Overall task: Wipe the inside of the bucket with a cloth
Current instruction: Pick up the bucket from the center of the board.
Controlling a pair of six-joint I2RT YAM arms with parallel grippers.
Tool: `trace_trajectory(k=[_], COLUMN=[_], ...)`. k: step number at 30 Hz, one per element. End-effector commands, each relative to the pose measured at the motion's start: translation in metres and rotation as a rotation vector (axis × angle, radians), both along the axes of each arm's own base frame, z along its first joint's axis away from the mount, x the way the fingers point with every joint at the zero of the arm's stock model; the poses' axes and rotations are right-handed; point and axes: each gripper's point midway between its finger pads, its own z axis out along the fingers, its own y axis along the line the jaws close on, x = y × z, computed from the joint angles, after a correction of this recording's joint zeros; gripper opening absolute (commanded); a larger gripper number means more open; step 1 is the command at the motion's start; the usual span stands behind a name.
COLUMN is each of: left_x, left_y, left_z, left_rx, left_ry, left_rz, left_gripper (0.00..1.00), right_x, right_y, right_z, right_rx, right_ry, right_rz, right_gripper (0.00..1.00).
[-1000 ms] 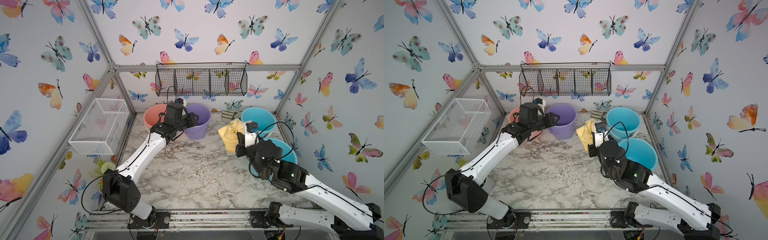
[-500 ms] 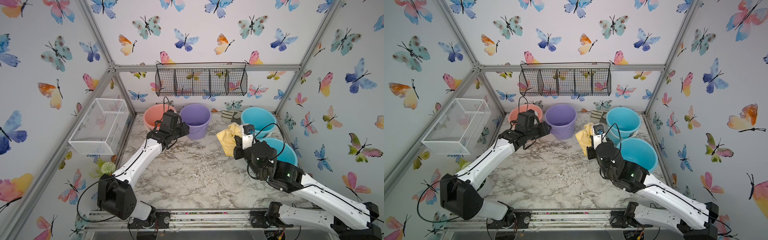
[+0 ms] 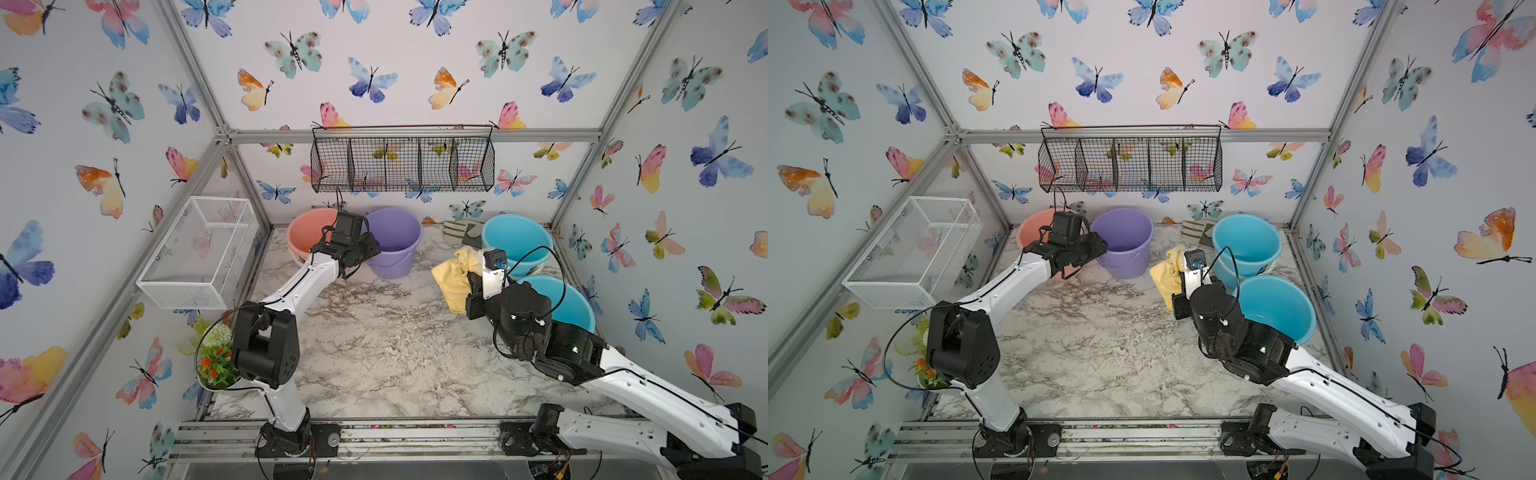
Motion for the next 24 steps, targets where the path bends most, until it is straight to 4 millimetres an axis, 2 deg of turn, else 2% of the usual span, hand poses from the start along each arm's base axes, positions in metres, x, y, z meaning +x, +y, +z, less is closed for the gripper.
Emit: trace_trajectory(k=[1, 5, 12, 15, 19, 24], left_x=[0.011, 0.014, 0.019, 0.021, 0.021, 0.014], left_y=[-0.002, -0.003, -0.004, -0.006, -0.009, -0.011], left_z=[0.001, -0.009, -0.025, -0.032, -0.028, -0.008], left_rx=[-0.019, -0.013, -0.009, -0.011, -0.021, -0.038], left_ry=[0.002, 0.030, 0.060, 0.075, 0.065, 0.042], left_rz=[-0.019, -0.032, -0.044, -0.051, -0.064, -0.093], left_gripper=[0.49, 0.39, 0.38, 0.33, 0.20, 0.11], right_x=[0.001, 0.001, 0.002, 0.002, 0.001, 0.002], right_y=[0.003, 0.006, 0.007, 0.007, 0.005, 0.005], right_z=[0.006, 0.006, 0.009, 0.009, 0.010, 0.012], right_rx=[0.029, 0.023, 0.025, 0.024, 0.021, -0.003], right_ry=[-0.001, 0.000, -0.004, -0.006, -0.009, -0.014], right_rz=[0.010, 0.018, 0.018, 0.017, 0.016, 0.012], right_gripper=[0.02, 0.02, 0.02, 0.02, 0.02, 0.02])
